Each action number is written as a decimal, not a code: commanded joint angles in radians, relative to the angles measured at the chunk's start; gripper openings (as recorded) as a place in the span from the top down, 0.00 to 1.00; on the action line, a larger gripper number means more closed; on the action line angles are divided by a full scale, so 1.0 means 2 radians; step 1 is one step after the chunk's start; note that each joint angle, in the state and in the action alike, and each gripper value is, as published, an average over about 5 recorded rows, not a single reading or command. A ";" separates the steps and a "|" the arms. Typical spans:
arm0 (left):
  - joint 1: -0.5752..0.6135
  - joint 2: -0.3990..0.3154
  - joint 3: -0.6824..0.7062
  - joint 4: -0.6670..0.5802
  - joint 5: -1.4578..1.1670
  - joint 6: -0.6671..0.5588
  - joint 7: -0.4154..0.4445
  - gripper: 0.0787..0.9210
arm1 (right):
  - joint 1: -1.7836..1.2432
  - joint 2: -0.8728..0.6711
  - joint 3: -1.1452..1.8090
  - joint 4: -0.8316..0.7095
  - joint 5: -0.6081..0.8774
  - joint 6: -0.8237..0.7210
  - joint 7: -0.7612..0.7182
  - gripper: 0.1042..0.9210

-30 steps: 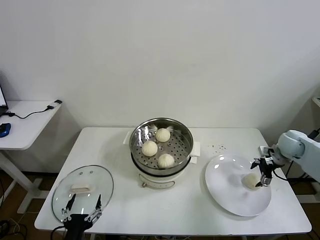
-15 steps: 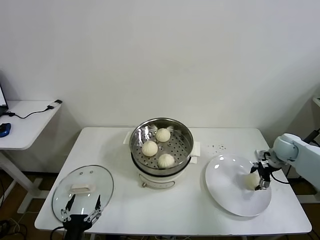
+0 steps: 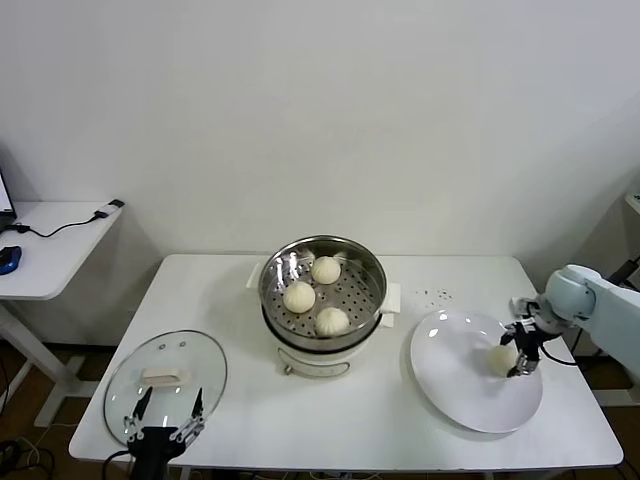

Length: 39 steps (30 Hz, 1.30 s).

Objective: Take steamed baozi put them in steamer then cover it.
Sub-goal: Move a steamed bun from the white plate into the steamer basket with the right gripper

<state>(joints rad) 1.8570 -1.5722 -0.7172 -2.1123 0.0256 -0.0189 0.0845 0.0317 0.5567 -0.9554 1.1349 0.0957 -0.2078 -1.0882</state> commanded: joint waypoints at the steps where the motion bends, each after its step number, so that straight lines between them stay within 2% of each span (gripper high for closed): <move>1: -0.002 0.001 0.002 0.001 0.000 0.001 0.000 0.12 | 0.154 0.023 -0.102 -0.006 0.101 -0.006 0.000 0.27; 10: -0.005 0.003 0.011 0.003 -0.002 -0.002 0.000 0.12 | 0.395 0.147 -0.295 -0.040 0.284 -0.012 -0.001 0.26; 18: -0.006 0.018 0.034 -0.004 0.003 -0.002 0.002 0.12 | 0.443 0.252 -0.351 -0.028 0.388 -0.032 0.010 0.26; 29: -0.005 0.022 0.045 -0.008 0.005 -0.003 0.002 0.12 | 0.402 0.334 -0.366 -0.015 0.397 -0.049 0.030 0.26; 39: -0.007 0.035 0.043 -0.004 0.000 -0.003 0.002 0.12 | 0.338 0.359 -0.369 -0.036 0.350 -0.053 0.041 0.26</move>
<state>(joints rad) 1.8434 -1.5141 -0.6383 -2.1244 0.0289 -0.0247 0.0888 0.7609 1.1902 -1.6496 1.0889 0.8069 -0.3033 -1.0227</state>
